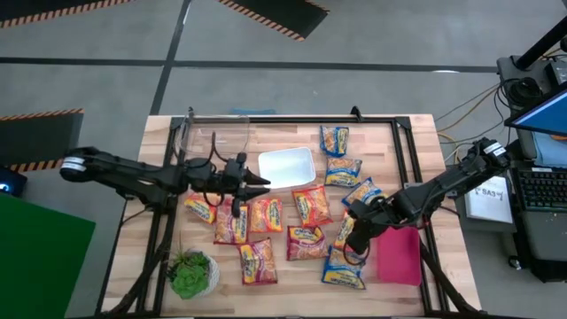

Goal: Sort Maruchan noodles
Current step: Put the orange noodle pack into the transparent bin

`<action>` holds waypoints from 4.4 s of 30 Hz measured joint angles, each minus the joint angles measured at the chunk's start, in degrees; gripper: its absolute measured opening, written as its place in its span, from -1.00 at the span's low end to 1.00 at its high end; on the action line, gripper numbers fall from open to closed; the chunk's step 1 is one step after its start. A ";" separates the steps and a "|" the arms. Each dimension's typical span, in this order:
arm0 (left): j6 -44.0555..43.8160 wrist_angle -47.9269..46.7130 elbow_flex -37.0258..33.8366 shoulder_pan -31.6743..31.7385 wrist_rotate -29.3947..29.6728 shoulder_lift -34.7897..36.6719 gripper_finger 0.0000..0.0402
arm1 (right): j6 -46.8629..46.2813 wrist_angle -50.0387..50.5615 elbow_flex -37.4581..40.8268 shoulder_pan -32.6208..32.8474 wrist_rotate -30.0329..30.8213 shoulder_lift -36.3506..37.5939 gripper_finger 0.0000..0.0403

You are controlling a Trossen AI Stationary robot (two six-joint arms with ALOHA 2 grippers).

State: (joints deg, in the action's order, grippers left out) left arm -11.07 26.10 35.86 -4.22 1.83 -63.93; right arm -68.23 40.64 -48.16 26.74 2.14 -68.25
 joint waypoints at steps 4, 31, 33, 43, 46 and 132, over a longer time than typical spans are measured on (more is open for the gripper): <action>0.00 4.81 0.00 -1.80 0.02 -2.56 -0.55 | 3.10 0.59 -0.02 -0.06 -4.27 0.02 -0.38; -4.69 12.70 0.00 -7.69 0.17 -10.03 -0.55 | 22.75 -9.63 -0.11 -3.90 9.64 -15.06 -0.96; -5.02 12.96 0.00 -7.88 0.22 -10.03 -0.55 | 23.19 -9.64 -0.11 -5.41 9.64 -14.25 -0.96; -6.75 18.49 0.00 -8.99 0.72 -14.14 -0.55 | 21.58 -3.28 -0.20 -6.65 7.89 -2.91 -0.96; -7.63 22.85 0.30 -8.97 0.76 -17.90 -0.55 | 18.17 1.23 -0.20 -6.54 6.92 1.52 -0.96; 12.40 -21.90 33.75 -13.09 9.25 -25.18 -0.63 | 9.42 -18.25 15.54 -7.67 1.90 -0.29 -0.73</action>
State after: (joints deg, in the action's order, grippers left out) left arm 1.33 4.20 69.60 -17.31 11.07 -89.11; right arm -58.82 22.39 -32.62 19.07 4.04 -68.54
